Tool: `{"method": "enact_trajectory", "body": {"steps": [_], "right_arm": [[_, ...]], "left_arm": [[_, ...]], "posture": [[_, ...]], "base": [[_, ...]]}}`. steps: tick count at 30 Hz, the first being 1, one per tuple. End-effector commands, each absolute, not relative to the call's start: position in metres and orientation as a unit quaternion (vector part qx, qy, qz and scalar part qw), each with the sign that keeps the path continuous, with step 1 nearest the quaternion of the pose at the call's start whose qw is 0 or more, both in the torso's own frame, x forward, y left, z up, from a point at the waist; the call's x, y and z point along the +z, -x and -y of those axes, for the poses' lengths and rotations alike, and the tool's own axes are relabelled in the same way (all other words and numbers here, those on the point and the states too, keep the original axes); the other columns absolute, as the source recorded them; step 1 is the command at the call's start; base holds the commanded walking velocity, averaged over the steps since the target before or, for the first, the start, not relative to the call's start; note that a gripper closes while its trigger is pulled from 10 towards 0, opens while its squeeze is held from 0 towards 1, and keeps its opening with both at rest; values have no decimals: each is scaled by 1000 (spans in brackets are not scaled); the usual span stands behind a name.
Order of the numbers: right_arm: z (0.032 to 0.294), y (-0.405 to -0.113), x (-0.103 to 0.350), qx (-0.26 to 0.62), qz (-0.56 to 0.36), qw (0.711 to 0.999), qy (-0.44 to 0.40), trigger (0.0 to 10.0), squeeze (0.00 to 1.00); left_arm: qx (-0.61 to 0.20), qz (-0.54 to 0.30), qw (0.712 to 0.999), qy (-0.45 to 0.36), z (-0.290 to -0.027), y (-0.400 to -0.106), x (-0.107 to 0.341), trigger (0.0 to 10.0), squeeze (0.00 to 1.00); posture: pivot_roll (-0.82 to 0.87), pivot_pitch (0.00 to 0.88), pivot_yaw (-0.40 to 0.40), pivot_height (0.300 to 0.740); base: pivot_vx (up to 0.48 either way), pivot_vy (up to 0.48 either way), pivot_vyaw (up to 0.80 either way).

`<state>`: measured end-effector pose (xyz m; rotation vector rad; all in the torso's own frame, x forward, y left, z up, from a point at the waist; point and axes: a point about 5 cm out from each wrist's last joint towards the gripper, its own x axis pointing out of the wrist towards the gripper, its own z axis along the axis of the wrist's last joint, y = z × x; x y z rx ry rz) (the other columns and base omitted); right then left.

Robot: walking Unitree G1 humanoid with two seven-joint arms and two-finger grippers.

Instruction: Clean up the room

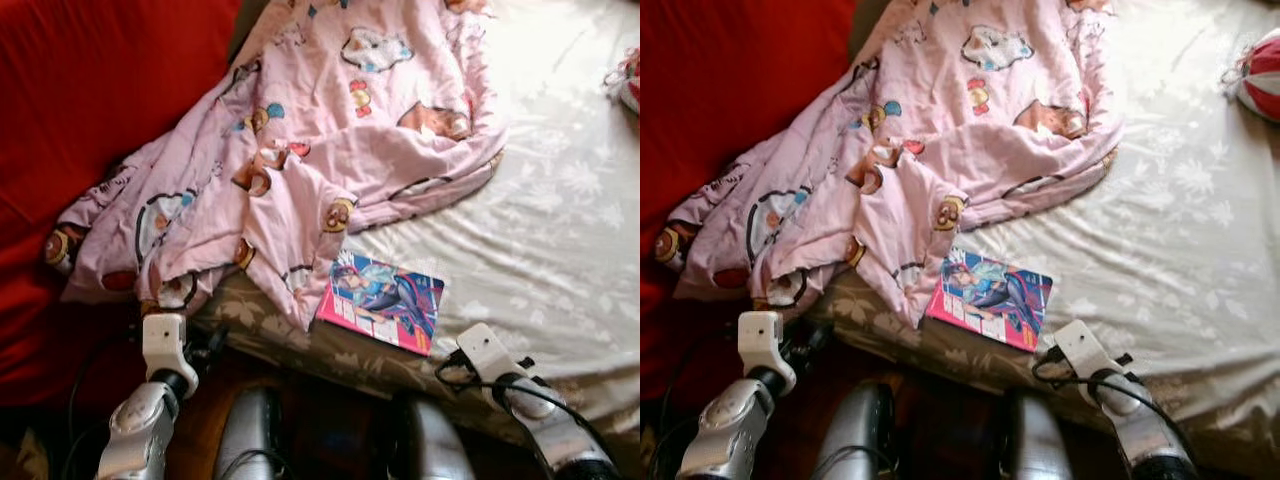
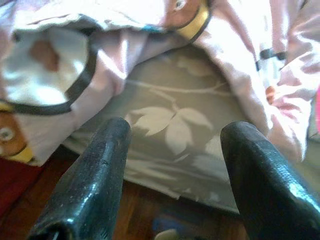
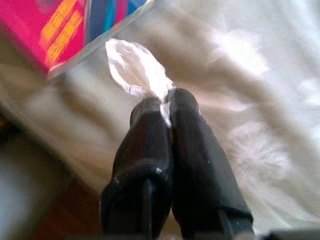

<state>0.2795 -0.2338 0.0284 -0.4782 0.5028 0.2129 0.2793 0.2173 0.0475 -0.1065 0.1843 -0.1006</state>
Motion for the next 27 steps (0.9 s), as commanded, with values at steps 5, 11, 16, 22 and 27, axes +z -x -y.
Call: {"method": "enact_trajectory", "body": {"steps": [5,11,16,22,27], "right_arm": [[228,-280,53,23,-133,990,51,10000,0],[218,-284,66,-49,-65,992,-99,10000,0],[215,-284,49,-53,-96,989,-97,10000,0],[229,-264,1,-86,-214,969,-83,10000,0],[242,-242,-26,-136,-268,950,-83,10000,0]], "left_arm": [[-37,-126,990,55,-219,-270,26,10000,0],[-33,-126,990,52,-219,-276,24,10000,0],[-36,-123,990,55,-215,-285,25,10000,0],[-19,-158,986,57,-224,-281,13,10000,0],[-6,-210,976,62,-226,-271,-4,10000,0]], "posture": [[6,176,-2,616],[-4,133,-4,616],[-8,102,-3,636],[-20,65,-5,671],[-14,31,0,671]], "base": [[0,0,0],[0,0,0],[0,0,0],[0,0,0],[0,0,0]]}}
